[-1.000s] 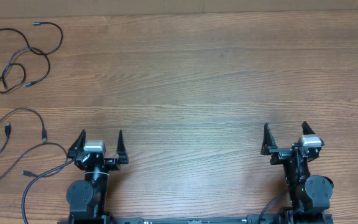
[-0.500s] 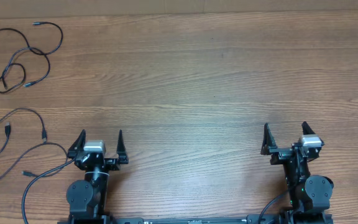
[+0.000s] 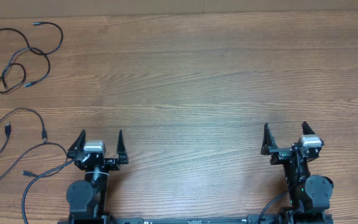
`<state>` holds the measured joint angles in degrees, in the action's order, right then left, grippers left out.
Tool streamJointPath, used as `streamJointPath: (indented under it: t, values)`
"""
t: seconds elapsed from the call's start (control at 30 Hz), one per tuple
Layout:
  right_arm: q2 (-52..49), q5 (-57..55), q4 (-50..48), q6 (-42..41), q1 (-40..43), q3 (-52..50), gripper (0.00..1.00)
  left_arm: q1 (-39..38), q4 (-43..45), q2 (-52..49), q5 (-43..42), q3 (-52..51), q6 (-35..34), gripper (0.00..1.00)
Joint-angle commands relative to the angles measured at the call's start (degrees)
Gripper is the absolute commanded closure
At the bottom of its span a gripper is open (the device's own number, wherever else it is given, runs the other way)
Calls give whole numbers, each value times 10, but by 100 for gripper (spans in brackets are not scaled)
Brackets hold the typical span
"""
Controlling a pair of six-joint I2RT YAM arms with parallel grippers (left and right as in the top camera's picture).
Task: Untangle cables
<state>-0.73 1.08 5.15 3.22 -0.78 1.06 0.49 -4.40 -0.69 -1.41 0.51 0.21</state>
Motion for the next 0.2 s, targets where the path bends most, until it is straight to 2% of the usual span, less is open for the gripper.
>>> streamJointPath:
  t: [0.0,0.17]
  values:
    - [6,-4,-3,2,2,-6,0,2,-1,5,3,-2,11,0]
    - [6,-4,-3,2,2,-6,0,2,-1,5,3,-2,11,0]
